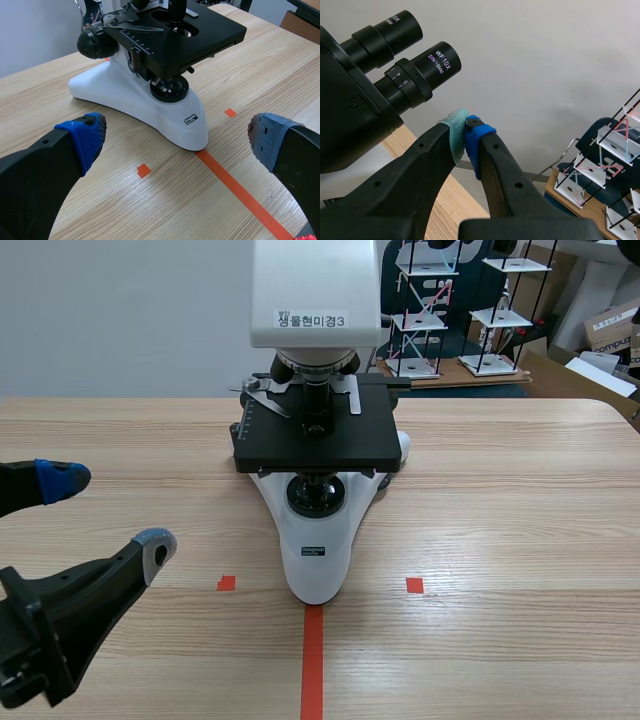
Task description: Return to the home posture
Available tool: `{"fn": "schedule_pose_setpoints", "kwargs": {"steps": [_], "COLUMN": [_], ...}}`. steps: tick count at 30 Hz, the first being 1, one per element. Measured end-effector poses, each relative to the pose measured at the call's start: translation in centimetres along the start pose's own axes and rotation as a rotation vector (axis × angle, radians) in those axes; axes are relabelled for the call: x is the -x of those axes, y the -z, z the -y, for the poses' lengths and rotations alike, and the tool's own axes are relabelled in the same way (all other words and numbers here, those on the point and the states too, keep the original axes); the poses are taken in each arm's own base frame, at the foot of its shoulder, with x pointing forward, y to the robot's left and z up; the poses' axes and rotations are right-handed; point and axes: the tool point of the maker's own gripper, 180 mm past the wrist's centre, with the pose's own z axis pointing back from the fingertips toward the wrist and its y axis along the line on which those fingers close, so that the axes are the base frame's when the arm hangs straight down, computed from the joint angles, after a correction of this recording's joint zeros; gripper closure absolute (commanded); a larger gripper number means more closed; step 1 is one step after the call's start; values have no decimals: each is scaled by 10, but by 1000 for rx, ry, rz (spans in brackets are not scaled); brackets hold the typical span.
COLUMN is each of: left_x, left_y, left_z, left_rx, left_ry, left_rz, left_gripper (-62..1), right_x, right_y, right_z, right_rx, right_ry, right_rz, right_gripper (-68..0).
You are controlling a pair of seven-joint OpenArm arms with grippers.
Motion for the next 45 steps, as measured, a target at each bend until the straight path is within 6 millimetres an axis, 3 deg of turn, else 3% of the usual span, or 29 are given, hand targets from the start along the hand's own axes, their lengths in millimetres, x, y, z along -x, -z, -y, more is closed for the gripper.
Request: {"fn": "schedule_pose_setpoints", "kwargs": {"steps": [33, 36, 41, 45], "left_x": [0, 0, 0, 0], "left_y": [0, 0, 0, 0], "left_z": [0, 0, 0, 0], "left_rx": [0, 0, 0, 0], "left_ry": [0, 0, 0, 0], "left_rz": [0, 0, 0, 0], "left_gripper": [-596, -596, -596, -596], "right_x": [7, 11, 29, 29], "right_y": [-3, -14, -51, -78], "right_z": [-4, -8, -13, -27], "right_rx": [-3, 7, 80, 131], "right_ry": [13, 35, 56, 62], "right_rz": [-3, 25, 9, 8], "right_gripper": [-12, -39, -38, -62]}}
